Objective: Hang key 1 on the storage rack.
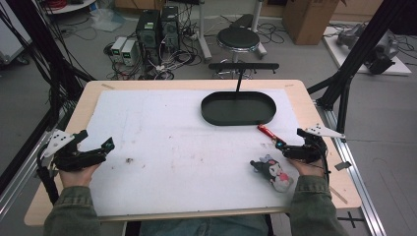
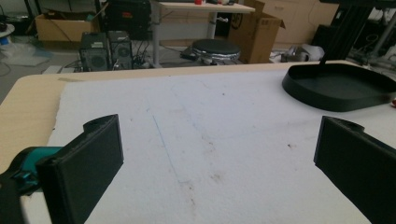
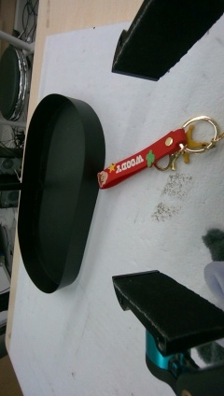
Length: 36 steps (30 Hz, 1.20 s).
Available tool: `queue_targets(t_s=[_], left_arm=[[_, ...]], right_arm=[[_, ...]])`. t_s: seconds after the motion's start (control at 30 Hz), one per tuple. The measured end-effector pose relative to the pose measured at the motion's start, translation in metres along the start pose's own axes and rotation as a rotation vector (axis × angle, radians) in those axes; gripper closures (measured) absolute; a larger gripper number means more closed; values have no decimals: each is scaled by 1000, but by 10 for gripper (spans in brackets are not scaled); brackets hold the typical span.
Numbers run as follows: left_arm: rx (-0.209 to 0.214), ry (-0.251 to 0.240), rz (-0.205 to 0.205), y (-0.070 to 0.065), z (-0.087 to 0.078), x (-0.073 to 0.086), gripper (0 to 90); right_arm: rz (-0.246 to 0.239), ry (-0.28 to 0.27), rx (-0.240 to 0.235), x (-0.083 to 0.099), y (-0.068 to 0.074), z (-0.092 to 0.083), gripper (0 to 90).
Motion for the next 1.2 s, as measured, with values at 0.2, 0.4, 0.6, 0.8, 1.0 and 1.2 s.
queue_targets(t_s=[0.2, 0.4, 0.6, 0.8, 1.0, 1.2], left_arm=[[7, 8, 1, 0, 0, 1, 18], [22, 3, -15, 1, 0, 2, 18], [35, 8, -11, -1, 1, 2, 18], [26, 16, -15, -2, 2, 3, 18], [23, 21, -17, -2, 1, 4, 17], [10, 23, -23, -1, -1, 6, 18]], right_arm=[[-6, 12, 8, 1, -1, 2, 5], [-1, 23, 3, 2, 1, 2, 5], [-7, 34, 4, 3, 1, 3, 5], [-38, 63, 11, 7, 4, 6, 5], [-45, 79, 17, 6, 3, 8, 5], [-26, 72, 13, -6, 2, 6, 5]])
Point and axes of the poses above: each handheld gripper's, and its own axes: z roughly forward along the jaws, x roughly out of its underside, y roughly to its left, the point moved 5 cm from there along z, roughly forward along the jaws, and after that the axes turned 15 degrees about z, right-handed, at the moved point
